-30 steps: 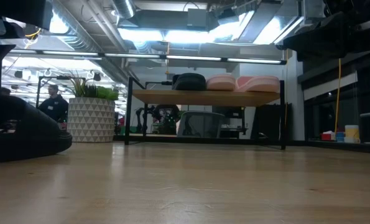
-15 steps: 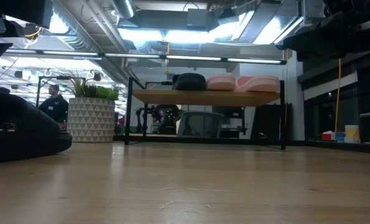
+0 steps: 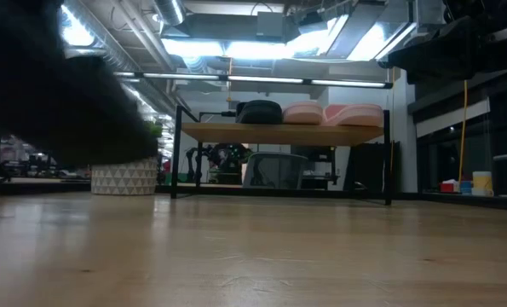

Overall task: Pick and place slides into the shelf
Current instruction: Put the black slide on the shelf

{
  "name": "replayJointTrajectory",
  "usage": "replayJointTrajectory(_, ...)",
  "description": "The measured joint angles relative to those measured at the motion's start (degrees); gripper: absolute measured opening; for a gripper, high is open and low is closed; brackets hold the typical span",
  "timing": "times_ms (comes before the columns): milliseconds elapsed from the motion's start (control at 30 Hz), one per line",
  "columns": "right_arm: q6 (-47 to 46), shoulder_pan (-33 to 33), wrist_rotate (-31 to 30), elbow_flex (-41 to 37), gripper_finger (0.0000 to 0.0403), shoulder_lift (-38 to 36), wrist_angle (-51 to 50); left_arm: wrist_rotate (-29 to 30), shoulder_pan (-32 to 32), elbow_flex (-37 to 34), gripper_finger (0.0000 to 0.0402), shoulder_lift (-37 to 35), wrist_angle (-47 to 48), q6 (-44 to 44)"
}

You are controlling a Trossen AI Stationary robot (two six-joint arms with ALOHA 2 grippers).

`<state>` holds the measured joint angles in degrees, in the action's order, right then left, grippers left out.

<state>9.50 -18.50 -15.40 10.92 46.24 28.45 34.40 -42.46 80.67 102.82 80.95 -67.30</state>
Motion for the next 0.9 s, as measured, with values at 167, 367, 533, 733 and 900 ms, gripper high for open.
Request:
replayJointTrajectory(167,-0.17,0.02,0.0,0.0,0.0021,-0.01,0.0,9.19,2.71,6.39,0.0001,-0.02,5.85,3.52)
replayJointTrajectory(367,-0.16,0.02,0.0,0.0,0.0021,0.0,0.0,19.6,7.43,13.38,0.0001,-0.11,9.16,12.45)
replayJointTrajectory(533,-0.17,0.01,0.0,0.0,0.0021,0.0,0.02,24.95,12.7,17.48,0.0,-0.13,9.05,21.63)
replayJointTrajectory(733,-0.17,0.02,0.0,0.0,0.0021,-0.01,0.02,27.62,20.02,20.34,0.0,-0.13,9.09,28.38)
replayJointTrajectory(900,-0.18,0.0,0.0,0.0,0.0021,0.0,0.03,29.91,25.91,21.65,0.0,-0.13,9.09,31.78)
